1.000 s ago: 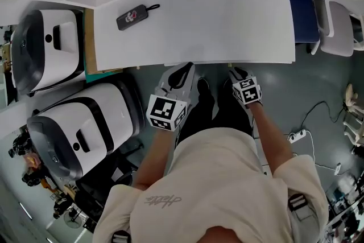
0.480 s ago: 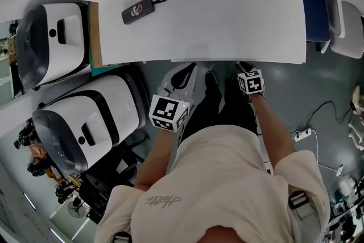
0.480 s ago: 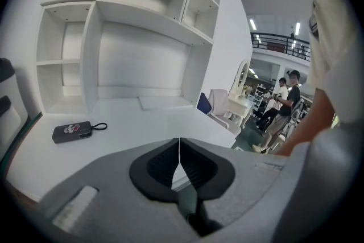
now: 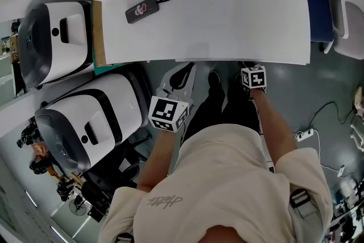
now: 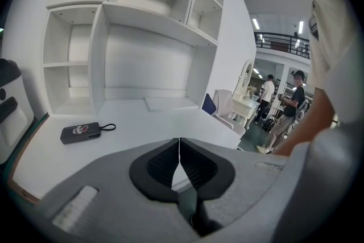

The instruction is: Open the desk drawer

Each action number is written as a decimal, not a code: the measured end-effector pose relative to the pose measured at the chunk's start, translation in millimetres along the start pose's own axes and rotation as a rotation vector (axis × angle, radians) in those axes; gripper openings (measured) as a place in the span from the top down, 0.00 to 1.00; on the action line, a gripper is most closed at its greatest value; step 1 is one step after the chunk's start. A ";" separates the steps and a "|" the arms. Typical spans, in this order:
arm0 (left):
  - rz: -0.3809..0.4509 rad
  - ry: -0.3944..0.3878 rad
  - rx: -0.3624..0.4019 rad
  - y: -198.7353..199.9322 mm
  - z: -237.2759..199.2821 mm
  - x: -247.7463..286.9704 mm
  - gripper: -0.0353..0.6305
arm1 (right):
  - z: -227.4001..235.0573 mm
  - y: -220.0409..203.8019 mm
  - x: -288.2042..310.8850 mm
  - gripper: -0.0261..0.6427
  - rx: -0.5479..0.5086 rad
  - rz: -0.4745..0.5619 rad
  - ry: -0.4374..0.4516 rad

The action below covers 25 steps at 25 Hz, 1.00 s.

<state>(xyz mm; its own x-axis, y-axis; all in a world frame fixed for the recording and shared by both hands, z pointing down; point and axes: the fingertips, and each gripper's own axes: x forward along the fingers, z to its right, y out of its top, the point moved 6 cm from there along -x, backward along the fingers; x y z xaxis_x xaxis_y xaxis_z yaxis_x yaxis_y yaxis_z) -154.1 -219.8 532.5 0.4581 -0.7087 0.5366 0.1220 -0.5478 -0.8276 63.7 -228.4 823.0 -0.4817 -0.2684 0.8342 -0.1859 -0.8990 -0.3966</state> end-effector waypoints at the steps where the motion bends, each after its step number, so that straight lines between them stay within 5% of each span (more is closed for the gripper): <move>1: 0.000 0.004 -0.001 -0.3 -1.3 -1.8 0.92 | 0.2 -0.6 0.5 0.84 0.012 0.003 0.001; 25: 0.030 0.011 0.016 -20.8 -3.7 -49.7 0.92 | -4.2 -9.1 -7.7 0.84 0.021 -0.023 -0.022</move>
<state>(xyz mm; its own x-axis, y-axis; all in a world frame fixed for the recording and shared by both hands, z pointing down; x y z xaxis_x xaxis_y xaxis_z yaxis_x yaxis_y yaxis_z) -182.7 -174.8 523.6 0.4523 -0.7297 0.5128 0.1219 -0.5191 -0.8460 65.4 -216.7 818.6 -0.4581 -0.2551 0.8515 -0.1787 -0.9120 -0.3693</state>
